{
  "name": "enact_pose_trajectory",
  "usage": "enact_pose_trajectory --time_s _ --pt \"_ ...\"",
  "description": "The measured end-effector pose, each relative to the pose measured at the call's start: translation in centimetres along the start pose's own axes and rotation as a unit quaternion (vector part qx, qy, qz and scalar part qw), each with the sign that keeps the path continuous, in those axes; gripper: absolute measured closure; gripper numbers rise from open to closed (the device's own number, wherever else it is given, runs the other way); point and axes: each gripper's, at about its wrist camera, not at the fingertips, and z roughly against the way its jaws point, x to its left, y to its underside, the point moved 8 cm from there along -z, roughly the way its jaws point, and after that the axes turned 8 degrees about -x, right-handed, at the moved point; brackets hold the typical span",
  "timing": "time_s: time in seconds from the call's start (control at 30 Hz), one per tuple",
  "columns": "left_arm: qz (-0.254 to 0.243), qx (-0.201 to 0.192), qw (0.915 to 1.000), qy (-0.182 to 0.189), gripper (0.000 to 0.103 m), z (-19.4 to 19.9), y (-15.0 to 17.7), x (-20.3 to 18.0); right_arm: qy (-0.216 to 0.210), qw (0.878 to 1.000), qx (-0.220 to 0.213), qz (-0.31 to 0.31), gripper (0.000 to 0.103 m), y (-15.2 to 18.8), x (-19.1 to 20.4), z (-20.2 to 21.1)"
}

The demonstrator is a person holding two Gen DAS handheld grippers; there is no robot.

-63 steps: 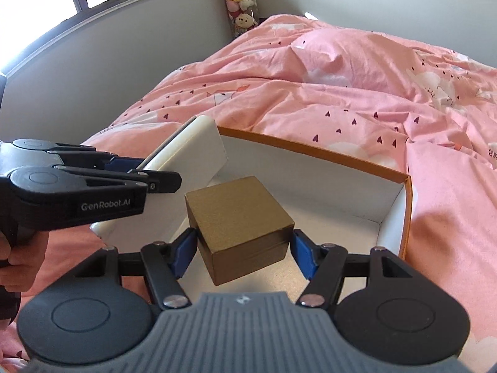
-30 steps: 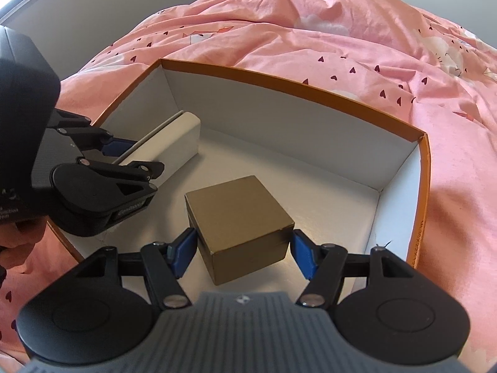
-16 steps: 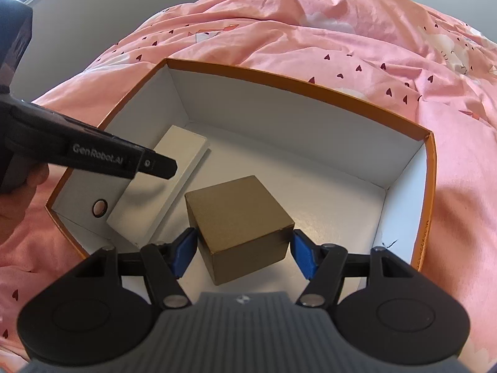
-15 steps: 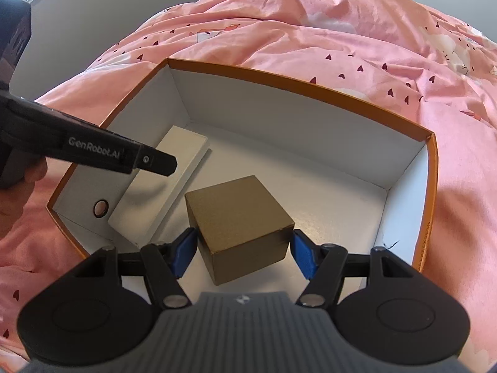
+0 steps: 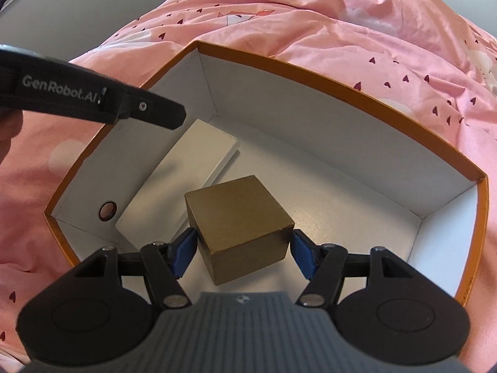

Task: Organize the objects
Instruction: 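Lower the cream box into the shoebox and open the left gripper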

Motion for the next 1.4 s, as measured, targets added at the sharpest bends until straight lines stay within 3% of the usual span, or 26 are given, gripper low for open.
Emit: enact_pose_trajectory --time_s 0.27,0.5,0.83,1.03,1.4 --pt "-0.022 0.001 0.9997 0.008 0.075 -1.2 -0.6 0.0 -0.016 0.999 0.023 0.038 0.036 -1.1 1.6 -3.2" --pt "-0.092 0.021 0.9955 -0.004 0.075 -3.9 -0.3 -1.5 -0.027 0.998 0.027 0.046 0.036 -1.5 1.4 -3.3" --pt "-0.141 0.073 0.9863 -0.044 0.076 -8.1 0.1 -2.5 0.03 0.998 0.028 0.039 0.036 -2.8 -2.5 -3.2" --pt "-0.144 0.099 0.9834 -0.047 0.079 -9.7 0.5 -2.4 0.037 0.999 0.037 0.002 0.036 -3.0 -4.6 -3.7" --pt "-0.127 0.152 0.9796 -0.035 0.087 -10.5 1.3 -1.9 0.04 0.999 0.035 -0.005 0.036 -3.7 -5.7 -3.7"
